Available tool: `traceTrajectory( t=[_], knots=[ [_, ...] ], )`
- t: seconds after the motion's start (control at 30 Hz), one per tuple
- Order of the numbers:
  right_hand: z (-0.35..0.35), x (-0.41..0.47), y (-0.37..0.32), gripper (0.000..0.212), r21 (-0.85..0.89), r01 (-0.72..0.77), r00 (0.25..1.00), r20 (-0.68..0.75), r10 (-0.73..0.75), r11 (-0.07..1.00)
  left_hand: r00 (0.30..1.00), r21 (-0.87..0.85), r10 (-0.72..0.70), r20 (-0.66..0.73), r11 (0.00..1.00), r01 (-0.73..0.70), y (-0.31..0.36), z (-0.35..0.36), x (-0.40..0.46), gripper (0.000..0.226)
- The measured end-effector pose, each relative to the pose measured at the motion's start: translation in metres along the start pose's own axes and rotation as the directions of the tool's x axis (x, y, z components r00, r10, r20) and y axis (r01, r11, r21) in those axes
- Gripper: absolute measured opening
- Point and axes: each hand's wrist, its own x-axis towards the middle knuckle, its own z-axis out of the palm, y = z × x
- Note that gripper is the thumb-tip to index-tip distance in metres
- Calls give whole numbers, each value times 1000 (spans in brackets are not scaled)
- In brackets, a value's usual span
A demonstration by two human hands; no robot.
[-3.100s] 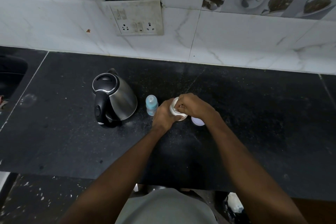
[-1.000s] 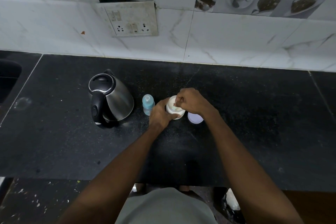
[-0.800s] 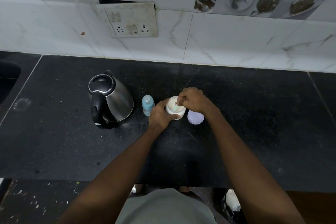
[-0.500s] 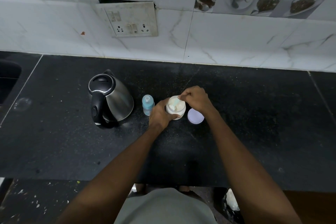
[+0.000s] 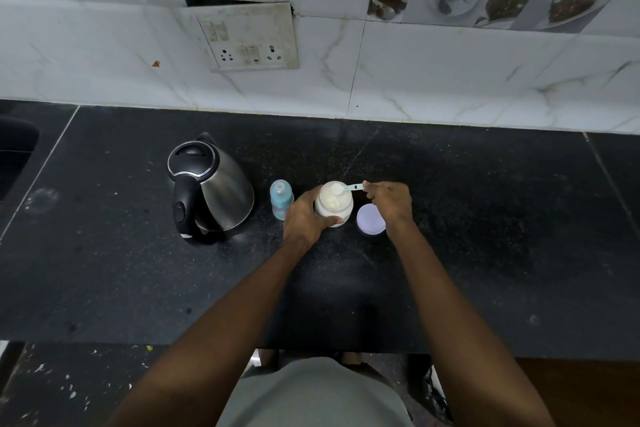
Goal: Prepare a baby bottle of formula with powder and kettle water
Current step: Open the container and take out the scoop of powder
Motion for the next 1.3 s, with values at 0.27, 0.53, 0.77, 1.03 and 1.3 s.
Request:
traceTrajectory(
  t=[0.27, 0.53, 0.77, 1.03, 1.3],
  knots=[
    [6, -16, 7, 17, -254, 333, 939, 5, -343, 908, 1000, -30, 2, -6, 1000, -2, -2, 3, -2, 80],
    [26, -30, -2, 21, -654, 600, 790, 390, -473, 461, 999, -89, 13, 34, 996, -10, 1, 0, -6, 75],
    [20, -27, -17, 11, -547, 522, 846, 234, -479, 655, 1000, -95, -1, 17, 995, 2, 3, -1, -6, 67],
    [11, -15, 1, 16, -282, 235, 972, 73, -223, 930, 999, -46, -32, 6, 998, 32, 7, 0, -6, 77],
    [25, -31, 7, 15, -429, 519, 854, 224, -470, 739, 999, -31, -48, 23, 998, 48, 11, -3, -9, 73]
  ],
)
